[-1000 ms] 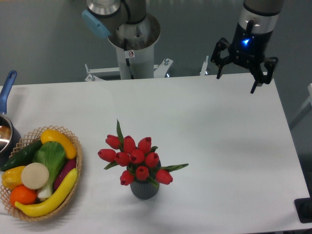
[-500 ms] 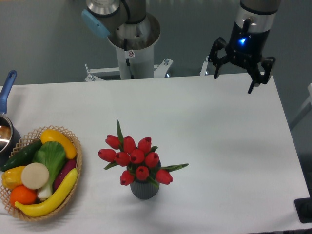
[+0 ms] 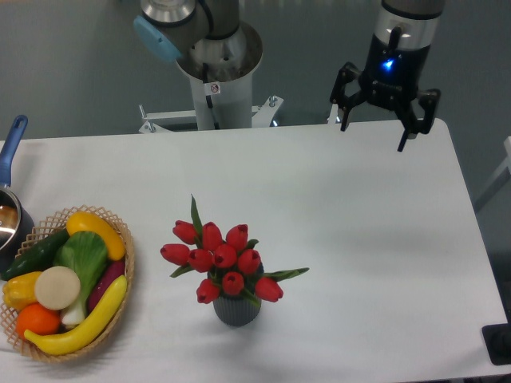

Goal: Pick up the flowers from the vase
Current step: 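Move the open gripper down toward the red tulip stems above the vase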

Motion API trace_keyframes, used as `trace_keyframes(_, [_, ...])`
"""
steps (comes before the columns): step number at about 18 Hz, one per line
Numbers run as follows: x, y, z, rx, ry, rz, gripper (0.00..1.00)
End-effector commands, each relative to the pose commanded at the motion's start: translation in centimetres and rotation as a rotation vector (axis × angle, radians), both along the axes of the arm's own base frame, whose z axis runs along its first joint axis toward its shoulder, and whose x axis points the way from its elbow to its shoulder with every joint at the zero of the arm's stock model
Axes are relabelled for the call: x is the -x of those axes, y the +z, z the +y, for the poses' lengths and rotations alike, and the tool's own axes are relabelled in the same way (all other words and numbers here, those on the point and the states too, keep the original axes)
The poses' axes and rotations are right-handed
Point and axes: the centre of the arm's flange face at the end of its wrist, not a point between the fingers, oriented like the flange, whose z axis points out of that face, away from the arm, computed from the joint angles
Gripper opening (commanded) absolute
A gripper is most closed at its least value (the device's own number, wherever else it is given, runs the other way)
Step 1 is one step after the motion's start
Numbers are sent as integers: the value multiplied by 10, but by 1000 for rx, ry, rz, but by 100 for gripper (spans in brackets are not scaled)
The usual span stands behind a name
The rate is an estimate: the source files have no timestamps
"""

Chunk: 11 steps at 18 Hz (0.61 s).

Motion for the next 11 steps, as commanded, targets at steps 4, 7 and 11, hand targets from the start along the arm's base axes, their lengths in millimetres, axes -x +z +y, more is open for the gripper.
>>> trace_keyframes(4, [-10,-23,3,-68,-13,-13,100])
trace_keyframes(7, [-20,-34,10,-129,-18,-71,100])
trace_keyframes(11, [-19,-49,35,-235,-71,-99,100])
